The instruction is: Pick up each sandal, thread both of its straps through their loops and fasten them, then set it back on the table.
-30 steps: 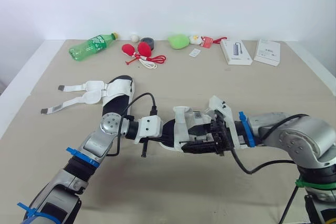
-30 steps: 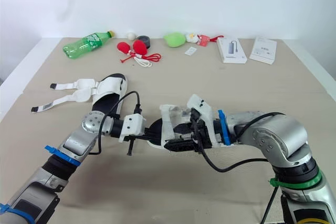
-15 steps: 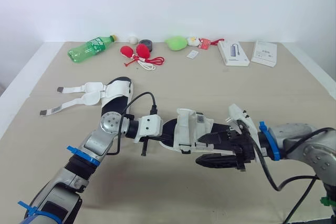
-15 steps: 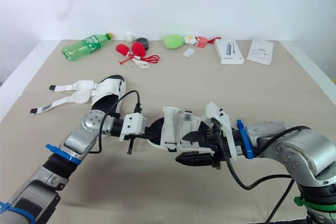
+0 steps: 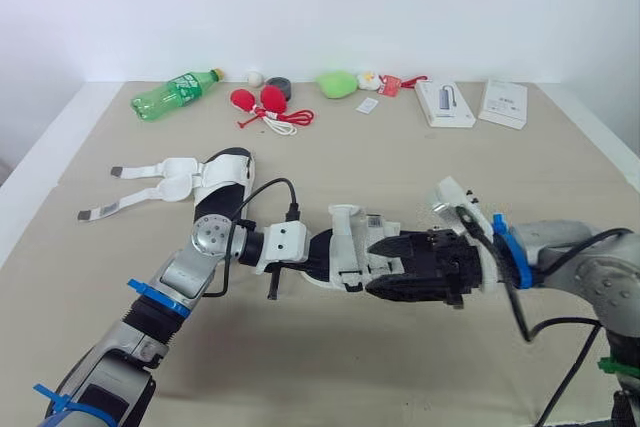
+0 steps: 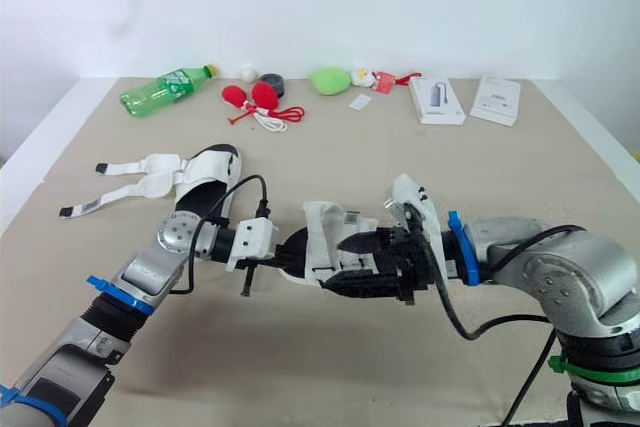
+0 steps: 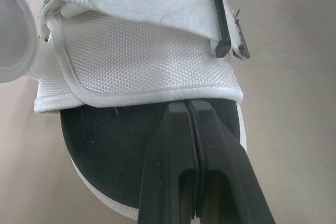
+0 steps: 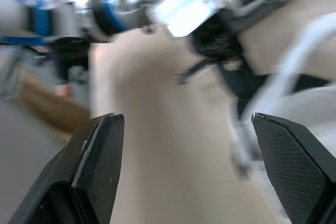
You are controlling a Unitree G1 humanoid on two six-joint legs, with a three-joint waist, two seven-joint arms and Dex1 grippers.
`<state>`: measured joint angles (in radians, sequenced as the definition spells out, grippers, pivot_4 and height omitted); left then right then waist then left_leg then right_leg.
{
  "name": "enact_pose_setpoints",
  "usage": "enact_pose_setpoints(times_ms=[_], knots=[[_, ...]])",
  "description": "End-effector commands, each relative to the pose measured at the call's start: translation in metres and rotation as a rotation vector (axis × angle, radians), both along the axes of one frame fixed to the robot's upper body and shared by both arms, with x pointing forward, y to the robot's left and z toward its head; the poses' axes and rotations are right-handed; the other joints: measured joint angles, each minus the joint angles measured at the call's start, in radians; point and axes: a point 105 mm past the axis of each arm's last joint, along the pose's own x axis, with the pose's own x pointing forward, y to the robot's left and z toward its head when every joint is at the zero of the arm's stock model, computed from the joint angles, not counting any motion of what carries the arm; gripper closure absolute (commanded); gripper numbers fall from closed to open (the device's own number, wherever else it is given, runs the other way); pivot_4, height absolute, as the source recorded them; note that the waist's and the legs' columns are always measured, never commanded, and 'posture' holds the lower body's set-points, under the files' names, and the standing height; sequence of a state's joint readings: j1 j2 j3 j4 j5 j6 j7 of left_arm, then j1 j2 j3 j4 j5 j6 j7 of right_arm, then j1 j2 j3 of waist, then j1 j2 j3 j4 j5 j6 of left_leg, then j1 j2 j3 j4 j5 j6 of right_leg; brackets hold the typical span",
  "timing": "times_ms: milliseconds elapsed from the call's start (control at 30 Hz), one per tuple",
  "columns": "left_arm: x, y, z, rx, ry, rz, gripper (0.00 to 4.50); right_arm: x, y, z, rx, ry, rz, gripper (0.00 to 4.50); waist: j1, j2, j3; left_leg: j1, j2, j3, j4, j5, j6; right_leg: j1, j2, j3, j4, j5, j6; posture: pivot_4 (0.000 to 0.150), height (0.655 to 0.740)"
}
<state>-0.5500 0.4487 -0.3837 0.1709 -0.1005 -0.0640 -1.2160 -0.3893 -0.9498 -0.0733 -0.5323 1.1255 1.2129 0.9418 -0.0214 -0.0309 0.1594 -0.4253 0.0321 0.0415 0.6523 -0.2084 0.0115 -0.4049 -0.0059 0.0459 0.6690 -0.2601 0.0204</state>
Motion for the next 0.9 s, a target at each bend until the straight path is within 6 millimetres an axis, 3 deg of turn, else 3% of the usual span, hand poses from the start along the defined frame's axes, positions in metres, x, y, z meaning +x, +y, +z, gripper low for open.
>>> enact_pose_setpoints(times_ms=[33, 267, 900], knots=[[-0.004, 0.004, -0.009, 0.039, 0.024, -0.001, 4.5, -0.017, 0.003, -0.016, -0.06, 0.045, 0.043, 0.33, 0.0, 0.0, 0.0, 0.0, 0.0, -0.001, 0.0, 0.0, 0.0, 0.0, -0.001, 0.0, 0.0, 0.0, 0.0, 0.15, 0.74], [-0.003, 0.003, -0.01, 0.036, 0.026, 0.002, 4.5, 0.017, -0.011, -0.056, -0.173, -0.036, -0.185, 0.33, 0.0, 0.0, 0.0, 0.0, 0.0, 0.001, 0.001, 0.0, 0.0, 0.0, 0.001, 0.0, 0.0, 0.001, 0.001, 0.15, 0.74], [-0.003, 0.002, -0.01, 0.035, 0.018, 0.006, 4.5, 0.02, 0.016, -0.039, -0.072, -0.068, -0.164, 0.33, 0.0, 0.0, 0.0, 0.0, 0.0, 0.002, 0.001, 0.0, 0.0, 0.0, 0.001, 0.0, 0.0, 0.002, 0.002, 0.15, 0.74]])
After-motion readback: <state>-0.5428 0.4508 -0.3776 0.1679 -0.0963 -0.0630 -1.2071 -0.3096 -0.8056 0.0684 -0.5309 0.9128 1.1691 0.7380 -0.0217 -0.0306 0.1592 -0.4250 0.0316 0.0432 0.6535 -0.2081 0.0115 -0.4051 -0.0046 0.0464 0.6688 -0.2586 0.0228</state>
